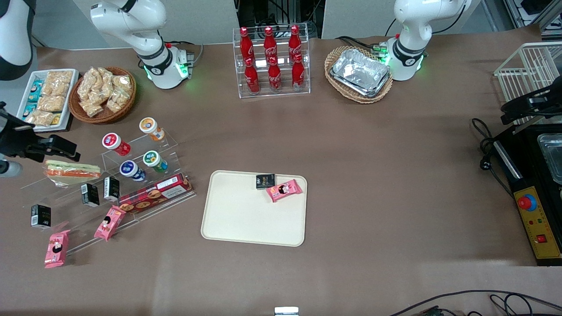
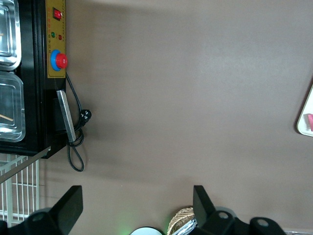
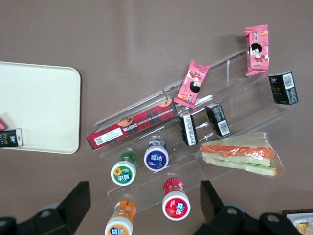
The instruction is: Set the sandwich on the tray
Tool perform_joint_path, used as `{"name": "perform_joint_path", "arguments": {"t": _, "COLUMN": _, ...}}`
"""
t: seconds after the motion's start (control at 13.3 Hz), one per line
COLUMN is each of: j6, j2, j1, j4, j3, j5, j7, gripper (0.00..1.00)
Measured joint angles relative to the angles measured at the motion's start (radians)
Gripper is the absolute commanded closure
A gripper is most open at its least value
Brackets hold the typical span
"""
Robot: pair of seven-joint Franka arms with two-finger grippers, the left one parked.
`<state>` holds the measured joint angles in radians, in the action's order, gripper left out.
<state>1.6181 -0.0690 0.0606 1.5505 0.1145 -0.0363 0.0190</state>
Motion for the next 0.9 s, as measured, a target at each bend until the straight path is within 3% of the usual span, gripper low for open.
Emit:
{"name": "perform_joint_path", "arguments": {"t": 0.6, "j6": 0.007, "j2": 0.002, "j1": -0.002, "j4": 0.000, "j3": 0.029, "j5": 0.018, "j7": -0.015, "gripper": 0.00}}
{"name": "perform_joint_path", "arguments": {"t": 0.9, "j6": -0.003, "j2": 0.009, "j1": -0.009, "j4": 0.000, "j3": 0.106, "j5": 0.018, "j7": -0.254, "gripper": 0.00}}
